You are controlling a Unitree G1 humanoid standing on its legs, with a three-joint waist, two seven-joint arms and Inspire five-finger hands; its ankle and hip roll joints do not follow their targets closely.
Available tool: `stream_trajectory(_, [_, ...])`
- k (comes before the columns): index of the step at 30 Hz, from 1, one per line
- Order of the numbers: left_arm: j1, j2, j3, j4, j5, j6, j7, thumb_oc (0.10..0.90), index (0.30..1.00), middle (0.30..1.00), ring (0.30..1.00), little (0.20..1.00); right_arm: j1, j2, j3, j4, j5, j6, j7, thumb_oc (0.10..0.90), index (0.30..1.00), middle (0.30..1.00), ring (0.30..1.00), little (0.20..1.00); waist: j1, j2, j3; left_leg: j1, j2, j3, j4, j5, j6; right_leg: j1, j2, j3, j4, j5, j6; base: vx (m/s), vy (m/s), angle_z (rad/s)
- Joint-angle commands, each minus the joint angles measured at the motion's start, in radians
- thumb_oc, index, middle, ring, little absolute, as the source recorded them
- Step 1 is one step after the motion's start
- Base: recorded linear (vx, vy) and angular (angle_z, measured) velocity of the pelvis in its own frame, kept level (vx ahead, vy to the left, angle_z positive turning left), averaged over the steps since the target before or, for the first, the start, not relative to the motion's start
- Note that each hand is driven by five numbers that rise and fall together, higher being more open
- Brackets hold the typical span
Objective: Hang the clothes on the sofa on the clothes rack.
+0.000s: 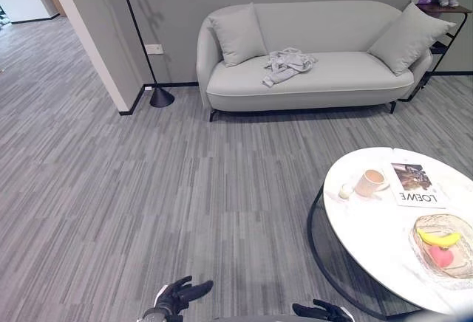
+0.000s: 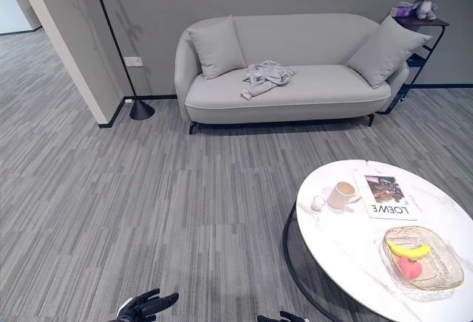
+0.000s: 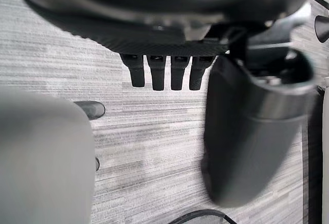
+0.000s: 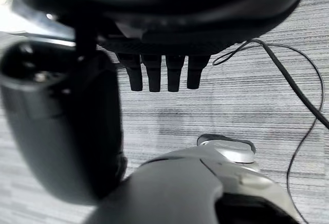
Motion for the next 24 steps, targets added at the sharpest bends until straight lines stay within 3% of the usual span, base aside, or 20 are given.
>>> stream_trajectory(1, [-0.073, 0.009, 0.018, 0.007, -0.026, -0.068, 0.006, 0.8, 0.9, 0.9, 0.9, 0.9, -0.05, -0.003, 0.033, 0.0, 0.033, -0.043, -0.007, 0.8, 0.9, 0.9, 0.9, 0.9, -0.001, -0.033, 0.023, 0.056, -0.01, 0.003, -0.064, -0.037, -0.019, 0.154, -0.077, 0.0, -0.323, 0.178, 0.134, 0.01, -0.01, 0.05])
stream_trajectory(18, [-0.082, 0.008, 0.04, 0.022, -0.049, -0.062, 0.018, 0.8, 0.9, 0.9, 0.9, 0.9, -0.078, -0.021, 0.057, -0.107, 0.035, -0.049, -0.01, 0.8, 0.9, 0.9, 0.9, 0.9, 0.003, -0.04, 0.036, 0.077, 0.002, 0.023, -0.064, -0.049, -0.022, 0.162, -0.065, 0.003, -0.323, 0.173, 0.126, 0.03, -0.048, -0.03])
stream_trajectory(22, [-0.101, 0.014, 0.036, 0.005, -0.074, -0.062, 0.018, 0.8, 0.9, 0.9, 0.9, 0.9, -0.093, -0.034, 0.067, -0.145, 0.038, -0.055, -0.01, 0.8, 0.9, 0.9, 0.9, 0.9, 0.003, -0.054, 0.079, 0.012, 0.009, 0.029, 0.072, -0.073, -0.032, 0.148, -0.064, 0.019, -0.301, 0.16, 0.11, 0.02, -0.093, -0.16])
stream_trajectory(24, [-0.106, 0.013, 0.034, -0.011, -0.084, -0.062, 0.017, 0.8, 0.9, 0.9, 0.9, 0.9, -0.084, -0.047, 0.081, -0.195, 0.02, -0.057, -0.009, 0.8, 0.9, 0.9, 0.9, 0.9, 0.01, -0.07, 0.117, -0.086, 0.004, 0.018, 0.278, -0.052, -0.047, 0.158, -0.057, 0.037, -0.284, 0.145, 0.084, 0.1, -0.148, -0.18])
